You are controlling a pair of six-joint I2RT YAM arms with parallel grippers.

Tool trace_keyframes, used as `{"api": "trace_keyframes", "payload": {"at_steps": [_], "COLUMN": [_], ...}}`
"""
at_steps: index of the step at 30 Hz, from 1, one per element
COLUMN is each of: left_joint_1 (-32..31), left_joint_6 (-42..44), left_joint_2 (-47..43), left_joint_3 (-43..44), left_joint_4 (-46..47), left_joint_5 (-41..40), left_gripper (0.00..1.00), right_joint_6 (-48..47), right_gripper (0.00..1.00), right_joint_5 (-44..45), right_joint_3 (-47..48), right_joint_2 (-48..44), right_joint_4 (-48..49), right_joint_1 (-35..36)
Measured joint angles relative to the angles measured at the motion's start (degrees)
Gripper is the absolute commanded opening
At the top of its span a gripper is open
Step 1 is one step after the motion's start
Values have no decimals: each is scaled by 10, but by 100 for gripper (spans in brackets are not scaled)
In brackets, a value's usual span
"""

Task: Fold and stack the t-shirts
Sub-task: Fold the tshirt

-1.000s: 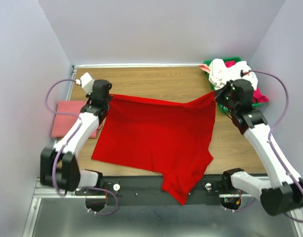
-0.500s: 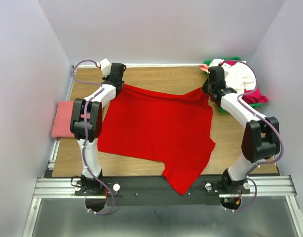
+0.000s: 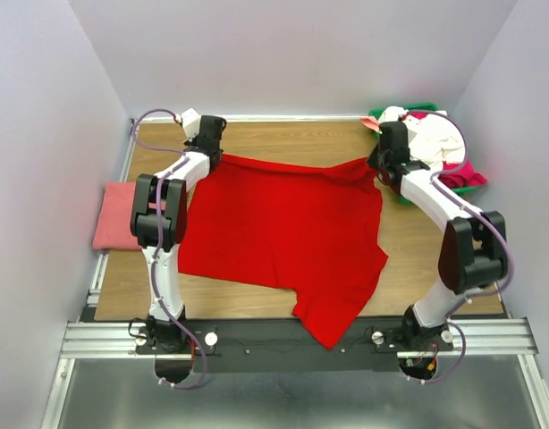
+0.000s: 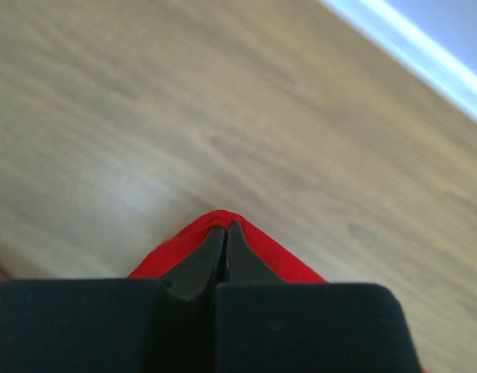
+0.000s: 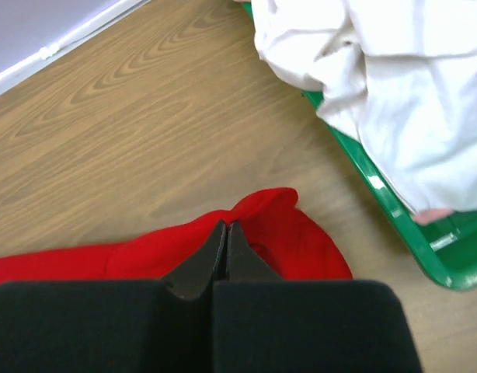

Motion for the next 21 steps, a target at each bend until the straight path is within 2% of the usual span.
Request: {"api": "trace_keyframes", "payload": {"at_steps": [8, 17, 21], "left_joint_1": [2, 2, 2], "left_joint_6": [0, -5, -15], "left_joint_2": [-77, -167, -195], "left_joint_3": [-121, -208, -248], "left_joint_4": [4, 16, 10], "left_joint_5": [2, 3, 5], "left_gripper": [0, 0, 0], "right_joint_6": [19, 51, 73], "right_gripper": [0, 1, 13], "right_joint_5": [-30, -94, -117], "right_joint_3": [-120, -256, -325], "right_joint_2": [-140, -269, -335], "right_joint_4": [-14, -38, -46], "right_joint_1": [0, 0, 0]}}
